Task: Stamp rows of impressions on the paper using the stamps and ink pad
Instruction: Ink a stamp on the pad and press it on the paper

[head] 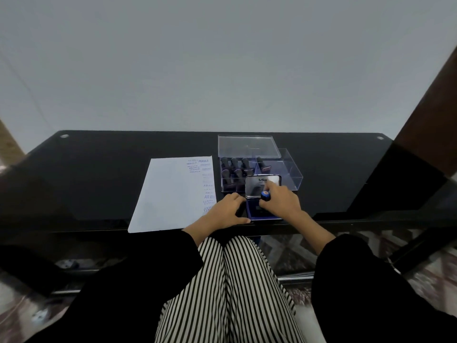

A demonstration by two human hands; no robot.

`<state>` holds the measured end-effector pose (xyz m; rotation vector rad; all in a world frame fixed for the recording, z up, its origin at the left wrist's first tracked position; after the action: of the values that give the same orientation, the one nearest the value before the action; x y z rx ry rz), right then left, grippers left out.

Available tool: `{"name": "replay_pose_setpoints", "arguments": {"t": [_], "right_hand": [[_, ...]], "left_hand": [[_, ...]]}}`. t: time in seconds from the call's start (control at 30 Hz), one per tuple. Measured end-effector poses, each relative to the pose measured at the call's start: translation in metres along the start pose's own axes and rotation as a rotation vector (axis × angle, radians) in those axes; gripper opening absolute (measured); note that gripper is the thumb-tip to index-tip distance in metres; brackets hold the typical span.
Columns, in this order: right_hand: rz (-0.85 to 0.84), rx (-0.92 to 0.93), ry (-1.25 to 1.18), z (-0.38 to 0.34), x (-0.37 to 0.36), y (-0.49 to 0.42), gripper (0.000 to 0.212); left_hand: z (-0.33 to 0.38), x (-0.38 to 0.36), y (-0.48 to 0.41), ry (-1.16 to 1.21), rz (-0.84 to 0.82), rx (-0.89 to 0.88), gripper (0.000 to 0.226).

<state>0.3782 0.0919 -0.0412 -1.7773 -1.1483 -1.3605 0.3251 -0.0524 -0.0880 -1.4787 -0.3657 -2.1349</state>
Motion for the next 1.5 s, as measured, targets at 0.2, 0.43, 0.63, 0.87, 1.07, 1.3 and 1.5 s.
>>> {"name": "replay_pose_setpoints", "arguments": {"t": [0.2,0.43,0.63,0.87,1.07,1.3,1.5], "right_hand": [[0.043,0.065,0.012,0.0,-0.019,0.004,0.023],[0.183,0.116,-0.013,0.007,-0.029,0.006,0.021],[0.229,0.064,-0.079,0.004,-0.034,0.007,0.014],[0.259,0.021,-0.125,0.005,-0.042,0.005,0.013],[0.385,0.083,-0.047,0.006,-0.043,-0.002,0.014],[0.475,0.099,0.07,0.005,-0.042,-0.006,0.022],[0.526,0.087,0.057,0.004,-0.044,0.005,0.022]], "left_hand": [[-0.005,-0.012,0.011,-0.057,0.062,-0.059,0.068],[-0.013,-0.027,0.016,-0.132,0.045,-0.068,0.056],[-0.017,-0.025,0.017,-0.16,0.049,-0.097,0.052],[-0.018,-0.029,0.017,-0.174,0.093,-0.105,0.052],[-0.018,-0.031,0.017,-0.193,0.1,-0.106,0.052],[-0.019,-0.031,0.017,-0.199,0.098,-0.103,0.052],[-0.019,-0.031,0.017,-0.195,0.092,-0.101,0.052]]}}
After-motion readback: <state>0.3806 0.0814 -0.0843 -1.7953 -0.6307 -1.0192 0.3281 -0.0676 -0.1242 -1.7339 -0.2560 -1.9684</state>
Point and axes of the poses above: each hand's wrist, its own y-axis away from the middle knuckle, its own x-axis out of the back of the hand, z = x × y, the point moved 2 cm from there along -y, towards the middle knuckle, and after that the axes turned 12 degrees about -x, right-handed, at the moved point
